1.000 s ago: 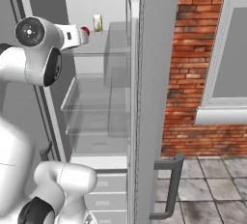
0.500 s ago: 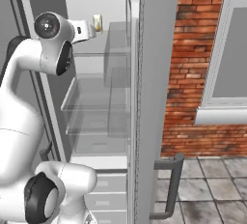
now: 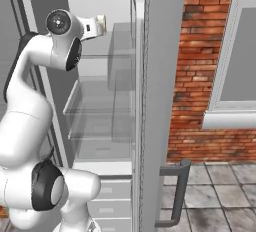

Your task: Pick the apple and mango from the fridge and place them on the plate next to the blender to make a fruit smoothie.

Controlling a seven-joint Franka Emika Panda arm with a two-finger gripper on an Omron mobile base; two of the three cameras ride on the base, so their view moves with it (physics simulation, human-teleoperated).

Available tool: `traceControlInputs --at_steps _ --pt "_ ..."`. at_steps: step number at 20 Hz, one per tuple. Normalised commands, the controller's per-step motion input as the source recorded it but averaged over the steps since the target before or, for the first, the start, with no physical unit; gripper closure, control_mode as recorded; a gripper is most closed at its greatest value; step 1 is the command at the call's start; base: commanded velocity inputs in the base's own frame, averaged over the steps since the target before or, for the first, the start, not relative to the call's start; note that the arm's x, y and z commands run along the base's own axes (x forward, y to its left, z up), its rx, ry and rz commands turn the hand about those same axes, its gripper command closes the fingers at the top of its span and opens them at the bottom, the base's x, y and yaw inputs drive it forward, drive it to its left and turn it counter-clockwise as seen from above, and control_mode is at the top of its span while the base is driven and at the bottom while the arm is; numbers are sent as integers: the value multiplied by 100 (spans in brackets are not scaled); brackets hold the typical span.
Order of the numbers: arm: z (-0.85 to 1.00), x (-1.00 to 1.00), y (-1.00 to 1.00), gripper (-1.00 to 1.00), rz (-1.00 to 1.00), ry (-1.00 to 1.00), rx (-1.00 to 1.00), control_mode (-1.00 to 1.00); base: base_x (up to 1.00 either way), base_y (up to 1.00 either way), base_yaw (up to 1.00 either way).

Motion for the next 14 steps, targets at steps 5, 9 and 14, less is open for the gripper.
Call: traceControlInputs --at_steps 5,9,14 --pt "0 43 0 -100 0 3 0 -100 0 0 0" --pt "0 44 0 -100 0 2 0 -100 0 0 0" --pt "-2 35 0 -100 0 4 0 -100 0 0 0"
